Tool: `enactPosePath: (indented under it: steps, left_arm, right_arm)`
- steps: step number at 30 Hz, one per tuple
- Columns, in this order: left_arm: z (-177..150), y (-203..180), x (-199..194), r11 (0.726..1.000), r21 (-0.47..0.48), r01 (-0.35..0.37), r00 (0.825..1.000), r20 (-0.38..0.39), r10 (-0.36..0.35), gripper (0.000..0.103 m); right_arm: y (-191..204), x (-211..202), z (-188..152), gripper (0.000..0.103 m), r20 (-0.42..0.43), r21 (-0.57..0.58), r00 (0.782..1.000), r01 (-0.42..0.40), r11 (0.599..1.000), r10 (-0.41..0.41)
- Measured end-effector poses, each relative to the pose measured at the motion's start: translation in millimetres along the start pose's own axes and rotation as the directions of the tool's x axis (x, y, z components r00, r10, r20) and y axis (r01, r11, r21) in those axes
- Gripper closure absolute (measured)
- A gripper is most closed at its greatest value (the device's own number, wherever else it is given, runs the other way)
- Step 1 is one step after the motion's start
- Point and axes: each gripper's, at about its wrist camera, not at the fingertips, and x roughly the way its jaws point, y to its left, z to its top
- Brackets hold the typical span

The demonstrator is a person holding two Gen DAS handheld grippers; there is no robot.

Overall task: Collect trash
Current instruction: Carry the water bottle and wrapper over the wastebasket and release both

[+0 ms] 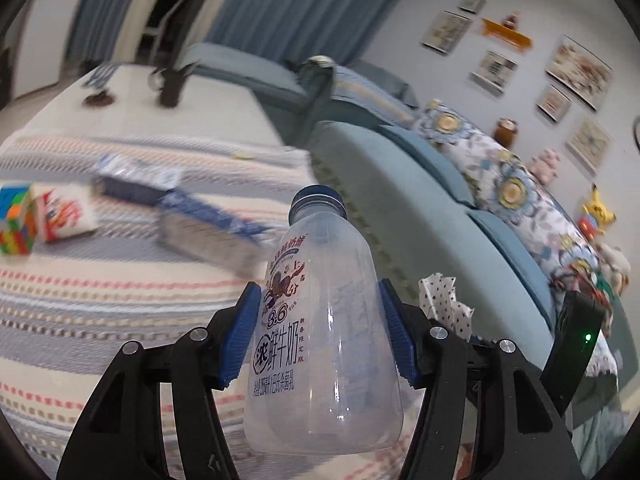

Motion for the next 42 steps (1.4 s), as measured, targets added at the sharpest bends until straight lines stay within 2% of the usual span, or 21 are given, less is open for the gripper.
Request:
enactPosePath:
  steps: [2, 6, 11, 14, 20, 28, 32, 33, 34, 37, 42]
  left_arm:
    - [-1, -22, 4, 1.000, 0.031, -0.001, 1.000, 0.005, 0.001, 0.046]
    - [-6, -84, 32, 0.994, 0.102, 0.047, 0.999, -0.029, -0.045, 0.046]
    - [-22, -141, 77, 0.982, 0.151, 0.114, 0.990, -0.098, -0.100, 0.046]
    - [-34, -164, 109, 0.976, 0.184, 0.118, 0.988, -0.123, -0.096, 0.046]
    - [-64, -198, 168, 0.958, 0.243, 0.152, 0.970, -0.223, -0.097, 0.046]
    - [-105, -207, 235, 0.947, 0.255, 0.194, 0.920, -0.381, -0.086, 0.046]
    - [-117, -207, 252, 0.941, 0.258, 0.220, 0.895, -0.438, -0.089, 0.045]
    - [-119, -207, 253, 0.940, 0.265, 0.213, 0.895, -0.439, -0.079, 0.043]
    - [-119, -206, 253, 0.938, 0.268, 0.218, 0.895, -0.437, -0.083, 0.037]
    - [-116, -203, 247, 0.936, 0.268, 0.227, 0.900, -0.424, -0.097, 0.029]
    - [-108, -196, 233, 0.940, 0.257, 0.225, 0.906, -0.411, -0.105, 0.029]
  right_arm:
    - [-22, -14, 3, 0.084, 0.028, 0.007, 0.998, 0.048, 0.999, -0.048]
    - [-70, -28, 2, 0.084, 0.040, 0.034, 0.993, 0.112, 0.993, -0.113]
    - [-138, -38, -10, 0.084, 0.016, 0.088, 0.983, 0.181, 0.980, -0.183]
    - [-177, -33, -24, 0.084, -0.015, 0.137, 0.978, 0.209, 0.968, -0.209]
    - [-242, -4, -65, 0.084, -0.128, 0.269, 0.978, 0.196, 0.943, -0.167]
    - [-283, 52, -120, 0.083, -0.276, 0.376, 0.953, 0.229, 0.898, -0.127]
    - [-292, 69, -135, 0.077, -0.323, 0.423, 0.943, 0.225, 0.878, -0.086]
    - [-295, 72, -136, 0.075, -0.329, 0.435, 0.941, 0.221, 0.873, -0.075]
    - [-298, 73, -138, 0.069, -0.333, 0.444, 0.940, 0.228, 0.867, -0.076]
    - [-302, 69, -139, 0.041, -0.324, 0.461, 0.942, 0.241, 0.854, -0.091]
    - [-305, 61, -137, 0.039, -0.316, 0.492, 0.946, 0.221, 0.842, -0.064]
